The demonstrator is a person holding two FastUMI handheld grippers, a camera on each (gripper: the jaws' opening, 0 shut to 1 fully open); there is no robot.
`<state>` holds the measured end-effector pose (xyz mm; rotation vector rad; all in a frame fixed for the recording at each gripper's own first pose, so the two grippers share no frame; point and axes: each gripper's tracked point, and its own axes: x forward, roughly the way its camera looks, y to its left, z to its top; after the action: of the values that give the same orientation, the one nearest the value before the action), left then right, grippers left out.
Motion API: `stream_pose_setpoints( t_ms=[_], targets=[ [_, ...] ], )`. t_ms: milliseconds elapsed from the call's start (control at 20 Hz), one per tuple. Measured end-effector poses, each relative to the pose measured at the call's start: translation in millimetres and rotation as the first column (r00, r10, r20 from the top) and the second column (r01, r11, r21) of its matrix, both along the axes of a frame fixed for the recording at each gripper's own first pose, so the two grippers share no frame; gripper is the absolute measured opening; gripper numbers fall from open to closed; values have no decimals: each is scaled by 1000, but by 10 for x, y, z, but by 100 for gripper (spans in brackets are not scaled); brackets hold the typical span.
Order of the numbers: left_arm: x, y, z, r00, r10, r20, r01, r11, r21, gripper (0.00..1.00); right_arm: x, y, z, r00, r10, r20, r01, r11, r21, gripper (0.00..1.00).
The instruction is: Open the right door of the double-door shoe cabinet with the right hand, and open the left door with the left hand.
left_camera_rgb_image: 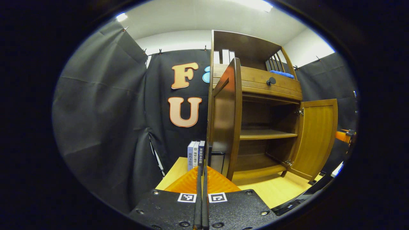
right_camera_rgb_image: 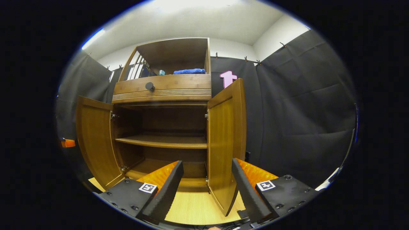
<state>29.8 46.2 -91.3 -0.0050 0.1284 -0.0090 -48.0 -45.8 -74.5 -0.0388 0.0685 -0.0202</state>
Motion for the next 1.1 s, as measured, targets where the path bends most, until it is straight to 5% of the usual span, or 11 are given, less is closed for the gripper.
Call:
stream_pose_setpoints(
  t_ms=[50, 150, 400, 600, 850, 1050, 1100],
  targets=[
    [-3, -33, 21, 1000, -6, 0, 6, 1000, 0, 7, -14, -14, 8, 1000, 0, -1, 0, 1000, 1, 92],
    [-4, -50, 35, 1000, -2, -16, 2, 1000, 11, 2, -19, -57, 8, 1000, -6, 0, 6, 1000, 5, 92],
    [-28, -117, 211, 1000, -2, 9, 2, 1000, 4, 33, -27, -164, 79, 1000, -27, 0, 27, 1000, -1, 98],
    [-42, -170, 393, 999, -3, 48, 4, 1000, -16, 40, -43, -234, 126, 999, -33, 3, 33, 999, 6, 92],
    [-56, -304, 603, 997, -14, 80, 16, 1000, -14, 63, -51, -398, 231, 998, -62, 23, 62, 998, 20, 92],
    [-67, -404, 695, 995, -36, 90, 38, 999, -20, 64, -70, -475, 286, 997, -75, 34, 74, 997, 23, 98],
    [-76, -401, 718, 995, -33, 93, 34, 999, -18, 64, -71, -486, 292, 996, -76, 36, 75, 997, 25, 92]
  ],
)
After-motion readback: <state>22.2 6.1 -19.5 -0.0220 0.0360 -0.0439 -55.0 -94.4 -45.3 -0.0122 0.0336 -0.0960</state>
